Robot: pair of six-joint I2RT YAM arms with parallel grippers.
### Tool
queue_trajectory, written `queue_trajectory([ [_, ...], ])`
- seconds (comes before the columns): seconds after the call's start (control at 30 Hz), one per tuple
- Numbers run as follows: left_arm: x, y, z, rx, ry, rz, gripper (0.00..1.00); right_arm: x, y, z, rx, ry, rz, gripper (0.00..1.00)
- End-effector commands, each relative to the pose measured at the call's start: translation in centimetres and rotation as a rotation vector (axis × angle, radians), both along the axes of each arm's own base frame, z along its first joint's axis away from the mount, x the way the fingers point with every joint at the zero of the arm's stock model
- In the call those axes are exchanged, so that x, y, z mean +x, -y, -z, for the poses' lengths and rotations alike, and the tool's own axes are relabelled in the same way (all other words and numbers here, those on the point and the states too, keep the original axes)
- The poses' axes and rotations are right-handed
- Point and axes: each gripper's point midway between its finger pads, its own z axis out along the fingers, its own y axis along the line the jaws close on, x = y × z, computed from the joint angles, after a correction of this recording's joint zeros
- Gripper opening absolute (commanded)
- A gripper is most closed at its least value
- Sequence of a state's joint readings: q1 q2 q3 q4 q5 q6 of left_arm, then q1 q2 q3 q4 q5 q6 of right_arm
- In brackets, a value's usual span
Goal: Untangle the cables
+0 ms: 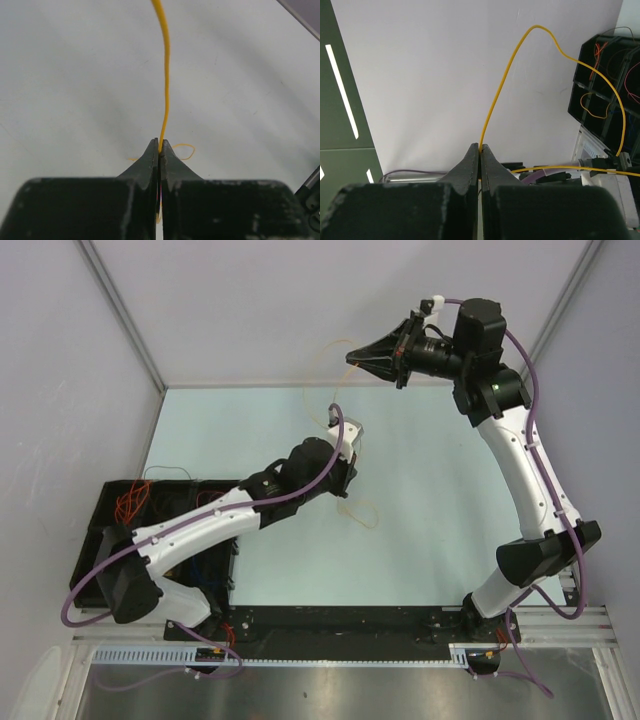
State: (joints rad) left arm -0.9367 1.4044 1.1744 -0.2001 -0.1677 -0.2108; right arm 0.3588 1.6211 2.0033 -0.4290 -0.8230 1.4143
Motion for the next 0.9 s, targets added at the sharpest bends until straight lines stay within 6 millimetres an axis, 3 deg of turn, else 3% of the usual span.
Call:
queue_trajectory([
  [0.0,0.1,-0.8,-4.2,-0.08,0.056,-0.051,0.0,-0.8,1.2,-1.3,0.022,0.05,-0.006,0.0],
  [0.1,-0.6,-1.6,-6.2,-0.102,0.052,-0.056,0.0,0.4,2.6,-0.3,0.004,0.035,0.031,0.0],
  [0.13,-1.0,-2.1,-8.4,-0.136,0.074,-0.056,0.0,0.7,3.0,0.2,-0.006,0.028,0.044,0.0],
  [0.23,-1.9,-4.0,-11.0,-0.181,0.073,-0.091,0.0,2.3,4.9,2.8,-0.059,-0.005,0.098,0.0],
  [0.27,-2.5,-5.0,-12.5,-0.223,0.076,-0.112,0.0,2.5,5.2,4.1,-0.09,-0.043,0.104,0.0],
  [0.3,-2.8,-6.0,-12.7,-0.215,0.063,-0.133,0.0,2.8,5.3,5.4,-0.13,-0.033,0.101,0.0],
  [0.43,-3.3,-10.5,-18.8,-0.347,0.103,-0.263,0.0,2.5,5.1,9.8,-0.265,-0.09,0.099,0.0],
  [0.53,-3.5,-13.9,-22.6,-0.404,0.156,-0.341,0.0,1.3,3.3,11.8,-0.31,-0.119,0.041,0.0],
  [0.57,-3.3,-14.9,-22.5,-0.387,0.152,-0.374,0.0,-0.2,1.3,12.0,-0.32,-0.111,-0.018,0.0],
  [0.6,-3.6,-15.9,-23.8,-0.405,0.165,-0.395,0.0,-0.7,0.2,12.2,-0.326,-0.105,-0.048,0.0],
  [0.63,-3.6,-16.7,-23.9,-0.401,0.164,-0.42,0.0,-1.0,-1.2,12.9,-0.334,-0.11,-0.087,0.0],
  [0.67,-3.5,-17.8,-23.6,-0.376,0.161,-0.464,0.0,-2.4,-3.3,12.4,-0.329,-0.081,-0.146,0.0],
  [0.77,-4.1,-20.2,-24.3,-0.378,0.181,-0.536,0.0,-4.2,-7.3,12.5,-0.315,-0.049,-0.265,0.0],
  [0.87,-4.8,-22.6,-24.8,-0.393,0.195,-0.613,0.0,-4.7,-9.6,11.6,-0.265,-0.007,-0.325,0.0],
])
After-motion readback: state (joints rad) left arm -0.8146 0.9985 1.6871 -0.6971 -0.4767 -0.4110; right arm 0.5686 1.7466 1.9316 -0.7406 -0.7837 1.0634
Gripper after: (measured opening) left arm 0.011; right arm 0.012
